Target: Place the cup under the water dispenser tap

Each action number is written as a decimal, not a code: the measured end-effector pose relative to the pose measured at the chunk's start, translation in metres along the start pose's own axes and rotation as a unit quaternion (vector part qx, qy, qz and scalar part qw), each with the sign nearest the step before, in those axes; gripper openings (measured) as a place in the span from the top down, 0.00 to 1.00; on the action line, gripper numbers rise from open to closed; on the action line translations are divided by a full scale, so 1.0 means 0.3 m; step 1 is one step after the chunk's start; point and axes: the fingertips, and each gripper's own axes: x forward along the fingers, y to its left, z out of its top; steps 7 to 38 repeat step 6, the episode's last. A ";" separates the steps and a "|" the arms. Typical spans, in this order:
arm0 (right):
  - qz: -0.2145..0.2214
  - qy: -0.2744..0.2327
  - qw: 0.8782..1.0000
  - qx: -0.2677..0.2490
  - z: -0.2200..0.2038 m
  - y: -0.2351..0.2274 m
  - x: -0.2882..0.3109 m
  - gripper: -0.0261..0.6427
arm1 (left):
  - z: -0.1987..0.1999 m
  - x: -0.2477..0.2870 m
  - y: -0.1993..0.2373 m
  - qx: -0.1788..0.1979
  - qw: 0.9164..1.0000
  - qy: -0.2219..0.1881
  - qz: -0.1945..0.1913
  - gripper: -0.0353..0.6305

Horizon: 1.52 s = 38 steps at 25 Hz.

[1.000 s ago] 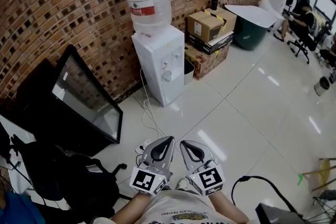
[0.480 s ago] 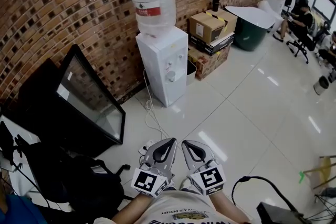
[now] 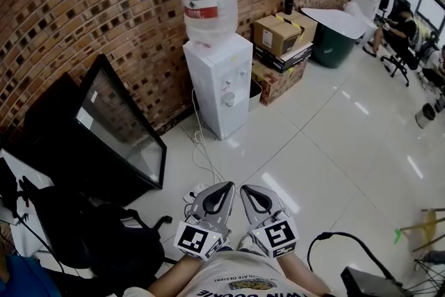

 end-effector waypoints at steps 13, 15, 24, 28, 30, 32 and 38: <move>-0.001 -0.007 1.000 -0.002 -0.008 -0.014 0.007 0.95 | -0.023 0.006 0.002 -0.002 1.000 -0.001 -0.002 0.96; -0.001 -0.007 1.000 -0.002 -0.008 -0.014 0.007 0.95 | -0.023 0.006 0.002 -0.002 1.000 -0.001 -0.002 0.96; -0.001 -0.007 1.000 -0.002 -0.008 -0.014 0.007 0.95 | -0.023 0.006 0.002 -0.002 1.000 -0.001 -0.002 0.96; -0.001 -0.007 1.000 -0.002 -0.008 -0.014 0.007 0.95 | -0.023 0.006 0.002 -0.002 1.000 -0.001 -0.002 0.96; -0.001 -0.007 1.000 -0.002 -0.008 -0.014 0.007 0.95 | -0.023 0.006 0.002 -0.002 1.000 -0.001 -0.002 0.96; -0.001 -0.007 1.000 -0.002 -0.008 -0.014 0.007 0.95 | -0.023 0.006 0.002 -0.002 1.000 -0.001 -0.002 0.96; -0.001 -0.007 1.000 -0.002 -0.008 -0.014 0.007 0.95 | -0.023 0.006 0.002 -0.002 1.000 -0.001 -0.002 0.96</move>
